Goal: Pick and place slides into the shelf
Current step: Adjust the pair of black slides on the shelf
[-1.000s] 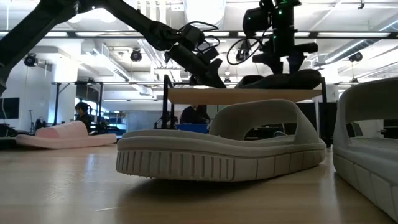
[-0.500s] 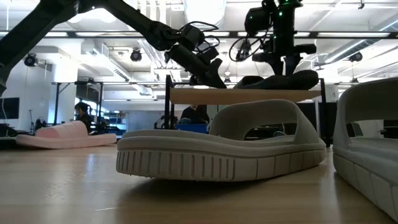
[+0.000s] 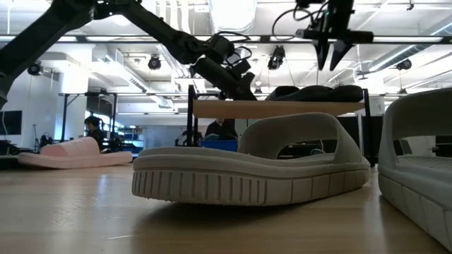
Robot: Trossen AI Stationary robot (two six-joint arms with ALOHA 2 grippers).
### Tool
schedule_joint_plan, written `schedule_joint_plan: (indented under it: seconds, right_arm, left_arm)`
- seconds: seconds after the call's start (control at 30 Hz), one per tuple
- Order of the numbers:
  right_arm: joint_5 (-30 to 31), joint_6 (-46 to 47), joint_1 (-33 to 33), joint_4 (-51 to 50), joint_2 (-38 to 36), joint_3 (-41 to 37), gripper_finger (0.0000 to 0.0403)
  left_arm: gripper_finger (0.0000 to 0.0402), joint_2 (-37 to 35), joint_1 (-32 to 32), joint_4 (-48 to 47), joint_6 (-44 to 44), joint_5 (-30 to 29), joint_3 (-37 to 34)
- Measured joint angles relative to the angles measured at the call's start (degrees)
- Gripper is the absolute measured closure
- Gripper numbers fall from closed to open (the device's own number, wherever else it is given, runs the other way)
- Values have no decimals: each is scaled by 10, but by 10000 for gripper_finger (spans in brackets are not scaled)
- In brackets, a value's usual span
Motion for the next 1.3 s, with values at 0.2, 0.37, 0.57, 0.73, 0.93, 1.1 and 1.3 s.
schedule_joint_plan:
  seconds: [0.2,0.37,0.57,0.73,0.93,1.1,1.3]
  right_arm:
    - [0,21,0,0,-25,0,279]
    - [-1,23,7,0,-24,0,284]
    - [-5,23,13,0,-14,0,282]
    - [-13,23,13,1,-5,0,286]
    - [-66,23,21,3,10,0,284]
    - [-83,33,52,4,29,0,283]
    - [-84,47,82,0,56,0,289]
  left_arm:
    - [401,4,0,34,10,28,0]
    - [401,5,0,40,23,33,1]
    - [401,16,1,48,23,59,1]
    - [401,23,0,65,23,64,2]
    - [401,25,0,103,23,64,3]
    - [401,25,0,121,24,70,7]
    - [401,22,0,99,23,71,7]
